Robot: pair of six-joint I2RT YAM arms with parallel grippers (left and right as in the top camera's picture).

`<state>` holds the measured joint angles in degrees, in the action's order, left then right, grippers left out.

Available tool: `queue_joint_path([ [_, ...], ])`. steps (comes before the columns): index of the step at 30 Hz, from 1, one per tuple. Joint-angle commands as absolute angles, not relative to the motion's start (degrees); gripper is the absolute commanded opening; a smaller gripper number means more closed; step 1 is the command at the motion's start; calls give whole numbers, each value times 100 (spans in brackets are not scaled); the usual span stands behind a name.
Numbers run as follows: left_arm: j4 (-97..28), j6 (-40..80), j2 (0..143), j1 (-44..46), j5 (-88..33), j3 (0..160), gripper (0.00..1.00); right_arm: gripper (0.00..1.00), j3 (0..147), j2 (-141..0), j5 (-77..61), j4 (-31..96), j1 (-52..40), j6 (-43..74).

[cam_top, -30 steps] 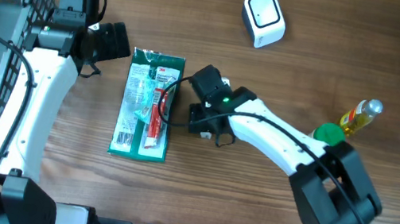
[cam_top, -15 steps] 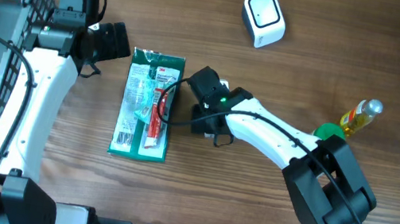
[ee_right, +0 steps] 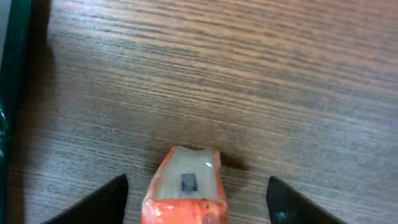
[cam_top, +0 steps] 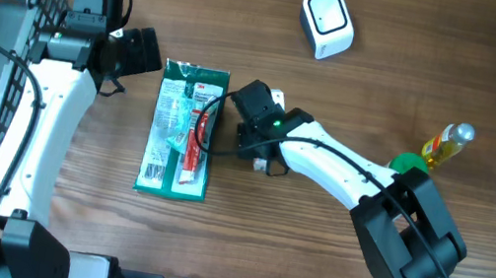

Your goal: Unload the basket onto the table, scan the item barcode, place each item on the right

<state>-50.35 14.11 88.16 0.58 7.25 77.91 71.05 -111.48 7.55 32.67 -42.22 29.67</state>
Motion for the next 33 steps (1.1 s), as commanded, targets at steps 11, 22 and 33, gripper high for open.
queue_joint_path([
  [11,-5022,1461,8829,25,757,7822,100,100,8783,-10687,-224,4309,-4150,2563],
  [22,-5022,1461,8829,25,755,7822,100,46,8187,-10759,-1280,4021,-4429,3605],
  [33,-5022,1461,8829,25,757,7822,100,50,7990,-10787,-1299,3811,-4998,4075],
])
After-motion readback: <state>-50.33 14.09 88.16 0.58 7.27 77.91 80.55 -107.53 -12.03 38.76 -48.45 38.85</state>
